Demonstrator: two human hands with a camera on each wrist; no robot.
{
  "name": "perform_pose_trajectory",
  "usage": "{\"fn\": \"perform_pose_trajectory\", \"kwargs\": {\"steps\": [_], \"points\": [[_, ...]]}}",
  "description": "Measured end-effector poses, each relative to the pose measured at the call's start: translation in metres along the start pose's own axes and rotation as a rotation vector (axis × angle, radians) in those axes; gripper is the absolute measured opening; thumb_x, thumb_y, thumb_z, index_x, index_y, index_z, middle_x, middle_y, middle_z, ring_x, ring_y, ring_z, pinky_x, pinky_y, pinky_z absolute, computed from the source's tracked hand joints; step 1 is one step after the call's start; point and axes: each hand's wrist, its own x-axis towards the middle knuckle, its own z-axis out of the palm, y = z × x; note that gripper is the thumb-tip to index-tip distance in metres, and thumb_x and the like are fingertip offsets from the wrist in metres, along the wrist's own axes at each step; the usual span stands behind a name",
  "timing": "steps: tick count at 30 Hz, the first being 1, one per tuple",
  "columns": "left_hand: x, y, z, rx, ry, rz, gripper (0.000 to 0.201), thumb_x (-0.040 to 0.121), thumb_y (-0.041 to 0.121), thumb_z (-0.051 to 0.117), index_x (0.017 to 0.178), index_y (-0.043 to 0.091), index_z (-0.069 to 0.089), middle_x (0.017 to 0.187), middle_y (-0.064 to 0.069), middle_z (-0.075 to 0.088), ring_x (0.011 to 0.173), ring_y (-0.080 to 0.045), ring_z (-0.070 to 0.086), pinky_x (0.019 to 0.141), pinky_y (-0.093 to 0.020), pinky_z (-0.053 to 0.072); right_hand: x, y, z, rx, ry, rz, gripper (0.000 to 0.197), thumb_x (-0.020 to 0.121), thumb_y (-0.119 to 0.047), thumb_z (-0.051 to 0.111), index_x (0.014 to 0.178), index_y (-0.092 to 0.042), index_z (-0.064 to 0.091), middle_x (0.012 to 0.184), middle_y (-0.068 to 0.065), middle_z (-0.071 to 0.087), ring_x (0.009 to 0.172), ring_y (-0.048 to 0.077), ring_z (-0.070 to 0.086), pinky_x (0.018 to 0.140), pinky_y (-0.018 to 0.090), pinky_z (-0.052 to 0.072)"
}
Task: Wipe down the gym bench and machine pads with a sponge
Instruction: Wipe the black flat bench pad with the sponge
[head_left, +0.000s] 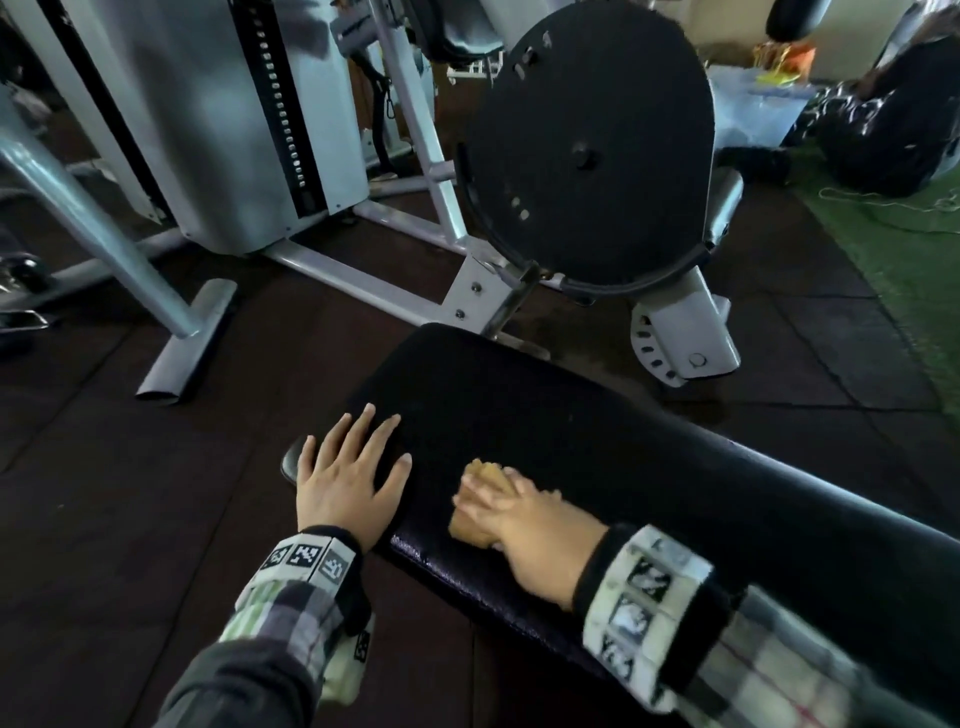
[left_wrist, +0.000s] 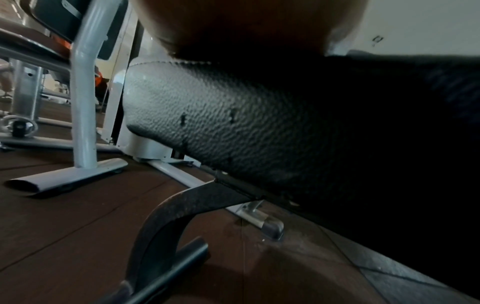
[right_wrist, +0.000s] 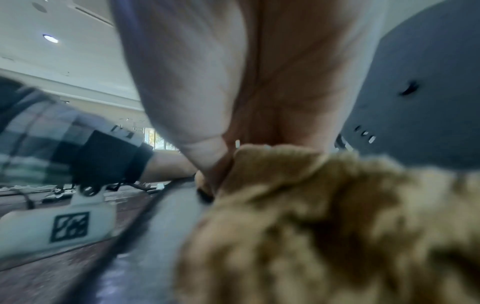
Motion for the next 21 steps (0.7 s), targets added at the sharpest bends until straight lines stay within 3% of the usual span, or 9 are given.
{"fn": "perform_pose_trajectory", "kwargs": {"steps": [2, 4, 6, 8, 10, 12, 16, 19, 21], "points": [[0.001, -0.001, -0.004, 0.006, -0.04, 0.002, 0.074, 0.078, 0.069, 0.008, 0.147, 0.047, 0.026, 0.159, 0.017, 0.016, 0.148, -0.008, 0.009, 0.119, -0.037, -0.001, -0.002, -0.015, 0.002, -0.013, 0.021, -0.065, 0.059, 0.094, -0.029, 0.032, 0.149, -0.03, 0.011, 0.157, -0.01, -0.007, 0.143, 0.031, -0.012, 0.115, 0.047, 0.0], [0.002, -0.002, -0.009, 0.005, -0.08, 0.005, 0.075, 0.078, 0.071, 0.007, 0.147, 0.048, 0.023, 0.16, 0.016, 0.013, 0.148, -0.008, 0.007, 0.12, -0.037, -0.002, -0.013, -0.021, 0.01, 0.008, 0.065, -0.117, 0.058, 0.091, -0.028, 0.032, 0.148, -0.028, 0.019, 0.157, -0.009, 0.004, 0.143, 0.031, -0.008, 0.117, 0.043, 0.0], [0.001, -0.002, -0.013, 0.0, -0.136, -0.005, 0.075, 0.078, 0.072, 0.006, 0.148, 0.049, 0.018, 0.161, 0.013, 0.006, 0.149, -0.009, 0.0, 0.12, -0.036, -0.005, -0.033, -0.016, 0.024, -0.011, 0.108, -0.168, 0.058, 0.083, -0.028, 0.04, 0.14, -0.031, 0.034, 0.152, -0.01, 0.025, 0.14, 0.03, 0.023, 0.114, 0.039, 0.013], [0.001, -0.001, -0.017, -0.013, -0.199, -0.038, 0.074, 0.078, 0.075, 0.006, 0.148, 0.052, 0.011, 0.162, 0.009, -0.001, 0.149, -0.012, -0.007, 0.118, -0.035, -0.009, -0.053, -0.005, 0.033, -0.067, 0.148, -0.135, 0.059, 0.076, -0.035, 0.039, 0.134, -0.042, 0.035, 0.147, -0.019, 0.032, 0.132, 0.02, 0.042, 0.11, 0.034, 0.027], [0.003, 0.002, -0.023, -0.005, -0.265, -0.073, 0.068, 0.085, 0.075, 0.014, 0.148, 0.052, 0.005, 0.162, 0.007, -0.008, 0.149, -0.015, -0.012, 0.118, -0.037, -0.009, -0.066, 0.011, 0.036, -0.05, 0.203, -0.133, 0.066, 0.076, -0.036, 0.04, 0.139, -0.049, 0.023, 0.151, -0.022, 0.019, 0.133, 0.016, 0.04, 0.107, 0.032, 0.035], [0.005, 0.007, -0.03, 0.019, -0.374, -0.109, 0.062, 0.094, 0.065, 0.024, 0.149, 0.05, -0.001, 0.161, 0.006, -0.014, 0.148, -0.016, -0.016, 0.119, -0.04, -0.009, -0.069, 0.026, 0.033, -0.025, 0.214, -0.08, 0.075, 0.076, -0.033, 0.044, 0.144, -0.045, 0.013, 0.154, -0.019, 0.008, 0.137, 0.017, 0.031, 0.106, 0.033, 0.026], [0.011, 0.014, -0.042, 0.012, -0.52, -0.152, 0.062, 0.099, 0.055, 0.028, 0.15, 0.046, -0.007, 0.16, 0.004, -0.021, 0.147, -0.018, -0.019, 0.119, -0.043, -0.008, -0.046, 0.022, 0.023, 0.002, 0.191, 0.071, 0.078, 0.074, -0.031, 0.056, 0.145, -0.034, 0.024, 0.155, -0.011, 0.015, 0.143, 0.026, 0.007, 0.11, 0.035, 0.01], [0.013, 0.017, -0.049, -0.008, -0.579, -0.17, 0.063, 0.101, 0.05, 0.032, 0.151, 0.043, -0.005, 0.16, 0.003, -0.021, 0.147, -0.019, -0.019, 0.119, -0.044, -0.006, -0.031, -0.005, 0.024, -0.054, 0.218, 0.062, 0.084, 0.065, -0.035, 0.069, 0.141, -0.03, 0.034, 0.153, -0.009, 0.022, 0.141, 0.03, 0.009, 0.112, 0.039, 0.006], [0.014, 0.019, -0.051, -0.026, -0.588, -0.177, 0.064, 0.101, 0.048, 0.034, 0.152, 0.042, -0.003, 0.16, 0.003, -0.02, 0.147, -0.02, -0.018, 0.119, -0.044, -0.004, -0.036, -0.012, 0.028, -0.097, 0.219, 0.018, 0.089, 0.064, -0.032, 0.069, 0.144, -0.032, 0.029, 0.152, -0.01, 0.026, 0.14, 0.03, 0.012, 0.111, 0.042, 0.01]]}}
